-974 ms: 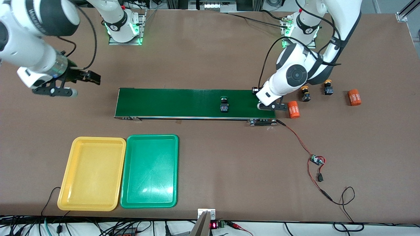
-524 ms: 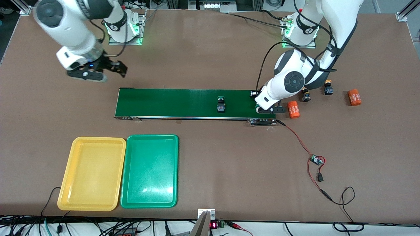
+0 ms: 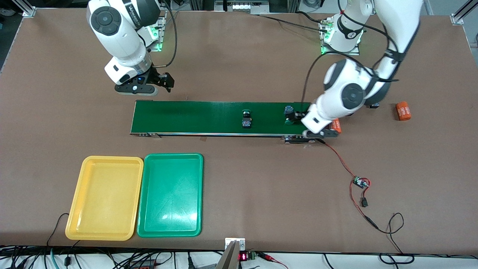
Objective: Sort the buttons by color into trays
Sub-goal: 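Grasp the orange cylinder with the left gripper while the right gripper reaches the button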
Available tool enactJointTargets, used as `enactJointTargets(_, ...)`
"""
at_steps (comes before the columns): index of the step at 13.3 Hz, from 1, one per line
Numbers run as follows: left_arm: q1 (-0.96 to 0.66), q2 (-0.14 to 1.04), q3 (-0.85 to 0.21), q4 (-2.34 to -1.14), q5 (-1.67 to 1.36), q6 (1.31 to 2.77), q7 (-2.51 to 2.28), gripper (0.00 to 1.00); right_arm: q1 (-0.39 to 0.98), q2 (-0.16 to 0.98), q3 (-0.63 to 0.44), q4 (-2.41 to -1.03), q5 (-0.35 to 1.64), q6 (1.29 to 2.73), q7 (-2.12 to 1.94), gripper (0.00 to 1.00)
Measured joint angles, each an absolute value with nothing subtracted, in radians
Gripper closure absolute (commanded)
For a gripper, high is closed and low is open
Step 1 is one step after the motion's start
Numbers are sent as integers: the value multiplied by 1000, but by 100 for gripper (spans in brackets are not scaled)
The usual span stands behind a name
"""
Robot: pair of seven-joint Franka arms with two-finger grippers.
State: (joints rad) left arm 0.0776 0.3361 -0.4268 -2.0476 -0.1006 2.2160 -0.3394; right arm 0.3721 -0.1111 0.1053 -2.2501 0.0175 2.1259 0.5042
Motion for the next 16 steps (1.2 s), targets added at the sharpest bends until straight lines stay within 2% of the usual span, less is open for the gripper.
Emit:
enactJointTargets(3,128,338,-346,-2067,-81,2181,-198,0,376,-98,105,-2250,47,2139,504,0)
enactJointTargets(8,147,345,-345,-2127,62,2180,-185,0,384,-96,105,-2247,91,2154,504,0)
enactJointTargets(14,199,426,-343,-2137,73,2247,-185,0,424,-59,106,-2236,92,2195,506,0)
enactJointTargets(15,205,438,-343,-2139,73,2259,-185,1,429,-49,106,-2228,93,2196,516,0)
enactJointTargets(16,209,446,-343,-2142,73,2265,-185,8,441,-39,106,-2218,92,2198,539,0)
